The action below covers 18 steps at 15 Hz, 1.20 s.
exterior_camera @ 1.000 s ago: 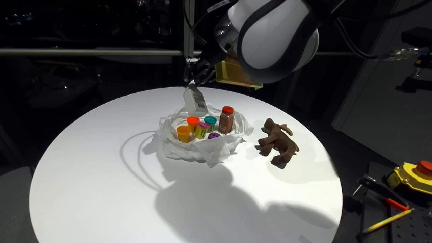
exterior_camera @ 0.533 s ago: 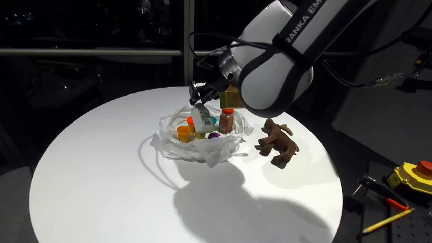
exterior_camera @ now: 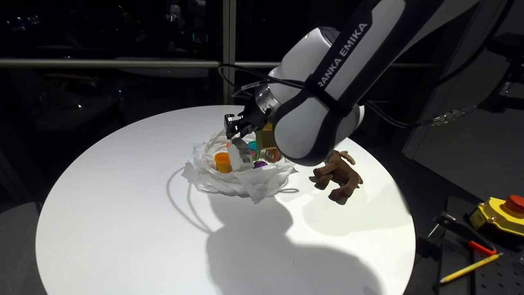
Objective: Put the objects on the table in the plastic bag
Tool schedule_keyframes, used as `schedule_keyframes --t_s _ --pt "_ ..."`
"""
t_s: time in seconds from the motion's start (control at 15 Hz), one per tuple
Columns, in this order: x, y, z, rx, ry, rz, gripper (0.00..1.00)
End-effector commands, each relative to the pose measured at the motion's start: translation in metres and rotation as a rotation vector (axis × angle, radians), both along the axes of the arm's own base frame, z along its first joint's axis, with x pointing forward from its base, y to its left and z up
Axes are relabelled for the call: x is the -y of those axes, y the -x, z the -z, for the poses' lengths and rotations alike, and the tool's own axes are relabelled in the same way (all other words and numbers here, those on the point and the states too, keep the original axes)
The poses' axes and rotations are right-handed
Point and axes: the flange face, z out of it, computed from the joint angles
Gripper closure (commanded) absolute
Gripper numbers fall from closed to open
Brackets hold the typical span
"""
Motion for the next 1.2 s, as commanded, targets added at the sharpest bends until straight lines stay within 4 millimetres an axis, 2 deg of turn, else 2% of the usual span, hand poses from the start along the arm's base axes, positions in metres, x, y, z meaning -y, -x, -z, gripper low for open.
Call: schedule_keyframes --t_s 0.0,0.4,0.73,0.8,0.87,0.93,1.0,1.13 --pt "-0.012 -0.018 0.003 0.06 0.013 0.017 0.87" --pt "-0.015 -0.037 -0.004 0.129 0.065 0.025 0.87" --pt "-0.009 -0.041 0.012 0.112 0.13 0.013 0.87" --pt "-0.009 -0.041 0.016 0.096 0.141 0.011 0.81" --pt "-0.01 -0.04 0.019 0.083 0.144 0.009 0.39" --pt "-0.011 -0.04 0.021 0.079 0.142 0.006 0.38" --pt "-0.015 -0.04 0.021 0.075 0.125 -0.004 0.33" --pt "-0.021 -0.04 0.013 0.071 0.105 -0.007 0.17"
